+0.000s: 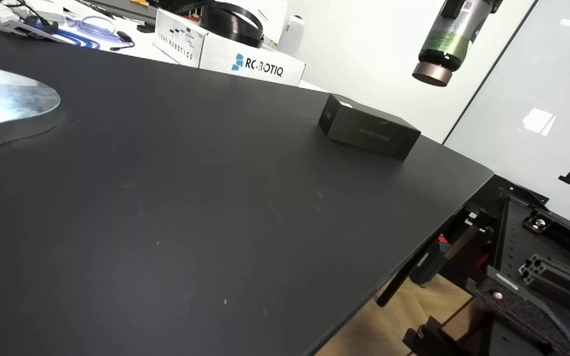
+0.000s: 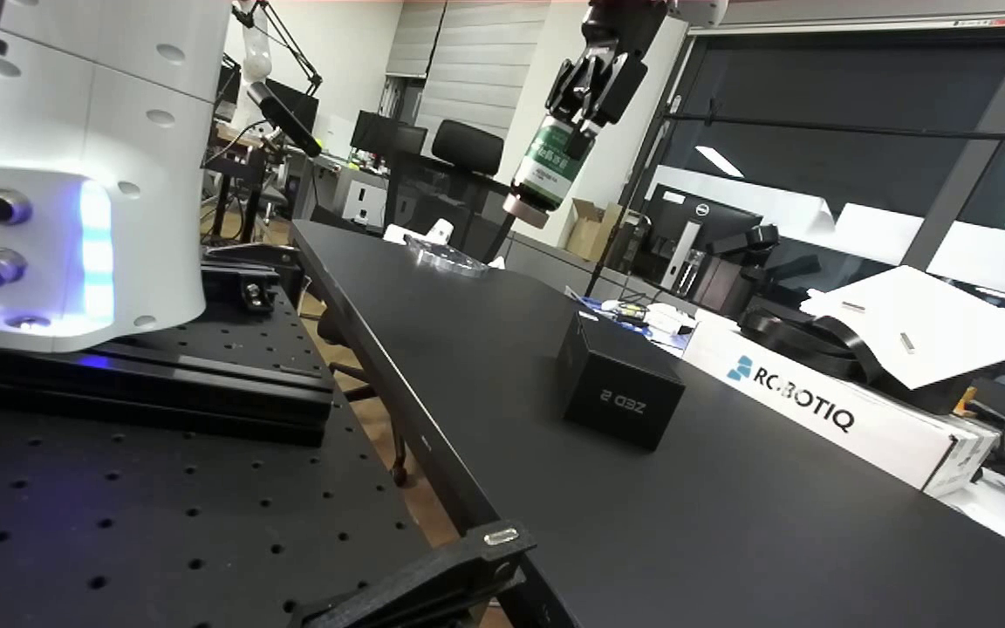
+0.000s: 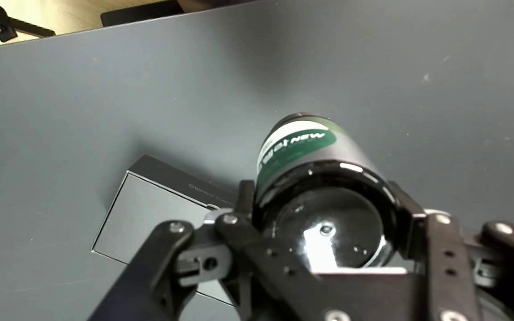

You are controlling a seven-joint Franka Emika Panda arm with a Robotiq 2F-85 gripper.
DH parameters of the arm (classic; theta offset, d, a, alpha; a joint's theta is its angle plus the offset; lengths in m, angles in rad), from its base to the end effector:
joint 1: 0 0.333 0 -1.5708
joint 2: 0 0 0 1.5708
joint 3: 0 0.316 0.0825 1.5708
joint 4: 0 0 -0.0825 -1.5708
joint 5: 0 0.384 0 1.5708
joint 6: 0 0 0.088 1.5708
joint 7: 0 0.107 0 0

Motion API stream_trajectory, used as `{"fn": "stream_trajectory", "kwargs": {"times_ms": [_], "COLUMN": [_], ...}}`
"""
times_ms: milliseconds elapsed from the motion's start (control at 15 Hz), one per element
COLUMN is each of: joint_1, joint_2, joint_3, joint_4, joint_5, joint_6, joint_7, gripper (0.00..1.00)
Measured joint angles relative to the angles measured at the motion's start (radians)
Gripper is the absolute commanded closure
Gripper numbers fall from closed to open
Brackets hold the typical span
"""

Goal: Remove the bottle from the top of the black box and place it on the table

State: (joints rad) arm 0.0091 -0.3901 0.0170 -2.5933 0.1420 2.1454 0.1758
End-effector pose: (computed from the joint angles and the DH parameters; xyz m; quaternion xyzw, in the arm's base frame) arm 0.3963 0.0161 0.3846 -0.9914 0.1154 0.0341 0.0520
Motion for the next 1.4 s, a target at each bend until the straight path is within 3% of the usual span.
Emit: {"fn": "stream_trajectory", "kwargs": {"times_ms": [400, 733, 1000, 1400], "joint_1": [0.000, 0.019, 0.070, 0.140], "joint_2": [0.069, 0.253, 0.403, 0.570], "joint_3": [0.018, 0.076, 0.122, 0.133], "joint_4": [0.038, 0.213, 0.365, 0.411], "joint_5": [-0.006, -0.027, -0.111, -0.158], "joint_6": [0.069, 0.119, 0.126, 0.315], "joint_7": [0.000, 0.010, 0.059, 0.105], "gripper": [0.55, 0.55, 0.55, 0.55]}}
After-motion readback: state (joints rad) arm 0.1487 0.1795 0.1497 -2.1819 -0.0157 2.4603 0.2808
